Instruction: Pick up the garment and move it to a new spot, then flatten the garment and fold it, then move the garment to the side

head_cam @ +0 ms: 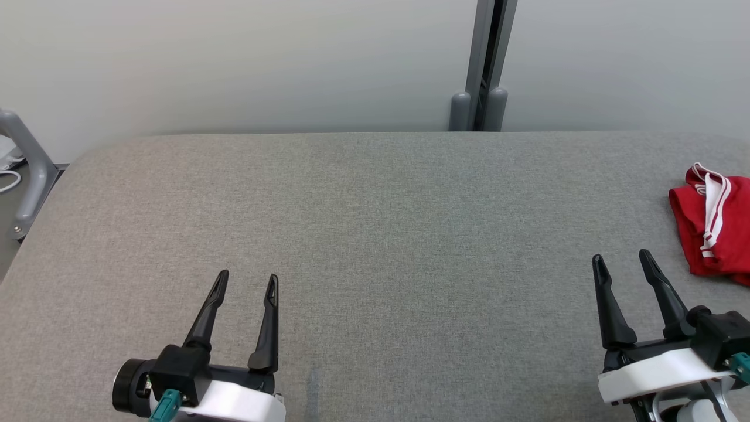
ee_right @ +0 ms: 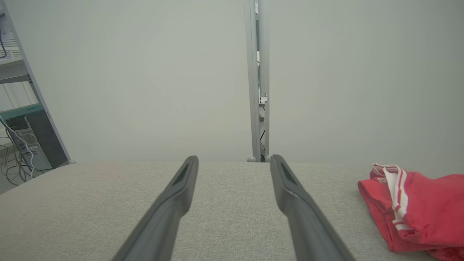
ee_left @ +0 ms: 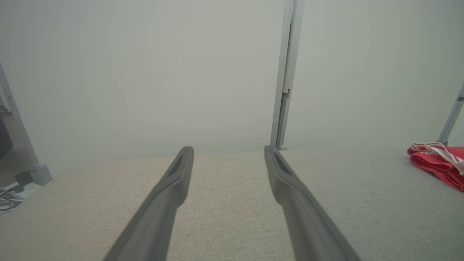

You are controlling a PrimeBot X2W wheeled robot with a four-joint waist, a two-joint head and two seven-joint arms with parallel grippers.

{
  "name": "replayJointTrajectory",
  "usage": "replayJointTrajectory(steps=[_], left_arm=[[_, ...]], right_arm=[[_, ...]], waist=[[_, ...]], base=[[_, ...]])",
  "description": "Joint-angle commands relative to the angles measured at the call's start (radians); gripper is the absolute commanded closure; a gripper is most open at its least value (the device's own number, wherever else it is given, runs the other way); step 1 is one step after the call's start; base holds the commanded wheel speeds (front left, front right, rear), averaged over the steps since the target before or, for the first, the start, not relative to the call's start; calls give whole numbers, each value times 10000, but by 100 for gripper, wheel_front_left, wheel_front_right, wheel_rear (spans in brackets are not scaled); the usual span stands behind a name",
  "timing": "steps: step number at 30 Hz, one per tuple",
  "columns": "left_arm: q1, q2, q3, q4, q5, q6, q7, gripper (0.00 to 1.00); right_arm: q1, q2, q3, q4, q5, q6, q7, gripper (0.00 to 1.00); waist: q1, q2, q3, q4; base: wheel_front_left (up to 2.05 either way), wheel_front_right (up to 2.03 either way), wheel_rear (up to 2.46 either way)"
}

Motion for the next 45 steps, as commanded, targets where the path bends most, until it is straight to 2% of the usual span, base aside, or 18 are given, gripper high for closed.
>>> replayJointTrajectory(steps=[1, 7, 22, 33, 45], left_arm=[[112, 42, 1, -10, 87, 5, 16, 0], [125, 41, 69, -313, 67, 105, 16, 0], [158, 42, -50, -261, -128, -98, 15, 0], [135, 42, 133, 353, -458, -637, 15, 0], [199, 41, 305, 546, -558, -522, 15, 0]], right_arm=[[26, 27, -58, -4, 19, 0, -41, 0], [35, 16, -65, -71, -164, 0, -41, 0], [42, -24, 82, 6, -181, 0, -41, 0], [-12, -21, 111, 79, -159, 0, -41, 0], [32, -45, 157, 101, -149, 0, -41, 0]], waist=[[0, 0, 4, -38], [0, 0, -5, -91], [0, 0, 7, -50], [0, 0, 13, -62], [0, 0, 2, -63]], base=[[0, 0, 0], [0, 0, 0], [0, 0, 0], [0, 0, 0], [0, 0, 0]])
